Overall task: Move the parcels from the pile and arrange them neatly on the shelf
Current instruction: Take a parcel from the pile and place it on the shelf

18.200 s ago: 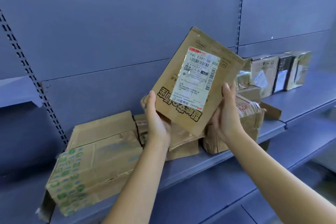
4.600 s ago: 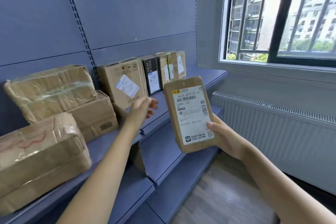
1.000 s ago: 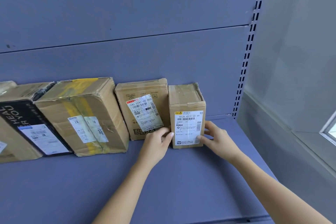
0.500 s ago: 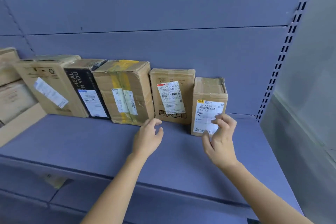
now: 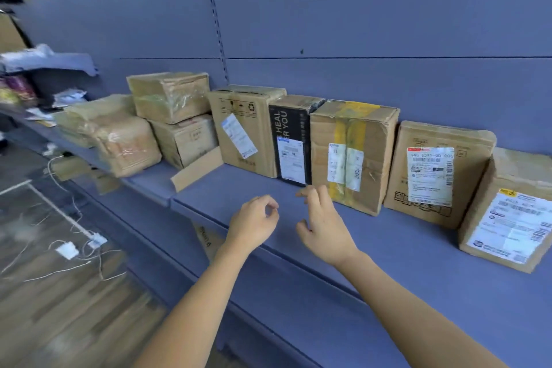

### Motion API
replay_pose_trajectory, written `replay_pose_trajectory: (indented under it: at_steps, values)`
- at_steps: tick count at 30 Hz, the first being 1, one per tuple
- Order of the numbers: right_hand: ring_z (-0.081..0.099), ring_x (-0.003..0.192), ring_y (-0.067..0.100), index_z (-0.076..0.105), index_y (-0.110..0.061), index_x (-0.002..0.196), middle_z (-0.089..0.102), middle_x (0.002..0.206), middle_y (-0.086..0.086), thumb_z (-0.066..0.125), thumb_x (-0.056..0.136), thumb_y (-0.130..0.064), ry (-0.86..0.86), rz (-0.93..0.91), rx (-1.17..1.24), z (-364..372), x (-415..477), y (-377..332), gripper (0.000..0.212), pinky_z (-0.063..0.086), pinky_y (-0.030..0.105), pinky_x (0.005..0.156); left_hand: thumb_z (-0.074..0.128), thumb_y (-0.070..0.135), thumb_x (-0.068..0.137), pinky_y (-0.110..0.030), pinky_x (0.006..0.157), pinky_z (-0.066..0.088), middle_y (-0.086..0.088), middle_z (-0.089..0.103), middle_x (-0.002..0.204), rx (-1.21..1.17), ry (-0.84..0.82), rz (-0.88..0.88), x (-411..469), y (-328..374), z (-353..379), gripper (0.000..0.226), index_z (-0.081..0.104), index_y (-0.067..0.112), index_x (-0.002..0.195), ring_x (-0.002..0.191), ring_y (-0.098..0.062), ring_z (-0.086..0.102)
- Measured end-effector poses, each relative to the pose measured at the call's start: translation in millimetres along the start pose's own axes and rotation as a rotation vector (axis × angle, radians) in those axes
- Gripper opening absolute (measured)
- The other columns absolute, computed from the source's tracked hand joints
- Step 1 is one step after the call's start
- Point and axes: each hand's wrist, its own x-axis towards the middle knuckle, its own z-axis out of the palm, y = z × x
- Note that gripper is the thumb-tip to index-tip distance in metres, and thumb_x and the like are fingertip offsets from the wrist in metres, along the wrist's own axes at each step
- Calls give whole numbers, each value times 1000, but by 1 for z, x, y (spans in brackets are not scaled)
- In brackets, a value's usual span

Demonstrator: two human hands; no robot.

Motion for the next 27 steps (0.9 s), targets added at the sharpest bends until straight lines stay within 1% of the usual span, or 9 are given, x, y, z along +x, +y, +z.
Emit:
replay_pose_trajectory:
  at_steps: [2,5,6,10,13,16,21,24,27]
  values:
    - [46,115,26,43,-10,128,37,127,5,50,84,-4,-57,-13,15,30,23,-22,46,46,33,74,49,24,95,-38,86,51,7,62,114,-21,25,-50,2,-34,-24,18,62,24,107,102,-14,58]
    - [43,116,25,41,-10,131,36,133,5,49,86,-5,-115,-23,19,77,55,-56,47,41,29,71,48,26,95,-42,87,52,6,62,115,0,33,-99,0,-83,-64,17,60,25,107,105,-17,58]
    - [42,117,25,41,-10,132,36,133,5,49,87,-5,-126,-19,27,93,65,-68,46,42,30,72,48,26,96,-42,85,52,6,62,114,3,41,-112,0,-99,-77,17,60,24,108,104,-18,59]
    - [41,117,25,42,-12,133,38,133,3,48,89,-9,-196,-24,49,160,99,-121,44,47,36,75,49,22,95,-38,85,52,6,63,111,-15,123,-194,-1,-155,-129,19,63,22,108,102,-16,59]
    - [42,115,26,45,-12,130,42,129,5,48,87,-7,-263,-63,90,206,118,-156,43,46,37,79,49,22,93,-42,87,51,4,65,108,7,165,-258,-4,-192,-156,19,63,21,106,102,-18,59]
    - [42,118,27,47,-13,129,44,130,5,50,88,-7,-353,-72,138,246,134,-180,41,46,42,86,48,22,92,-41,88,50,2,65,111,29,170,-320,-6,-225,-171,21,63,19,108,104,-20,59]
    - [44,120,28,49,-14,126,46,129,6,52,90,-11,-487,-91,154,301,155,-202,36,45,42,90,48,19,88,-39,85,51,2,66,105,22,170,-431,-10,-281,-178,20,61,21,103,98,-21,60]
    - [47,118,25,52,-16,121,50,127,4,49,89,-11,-550,-105,155,333,172,-211,32,48,42,89,50,20,87,-37,85,51,4,67,103,19,156,-495,-6,-316,-183,18,61,23,101,96,-20,61]
    - [51,111,23,55,-17,111,55,121,2,47,88,-10,-601,-124,161,363,196,-220,26,47,35,82,49,19,86,-37,87,50,2,67,103,26,162,-539,7,-349,-191,16,60,24,97,99,-23,61]
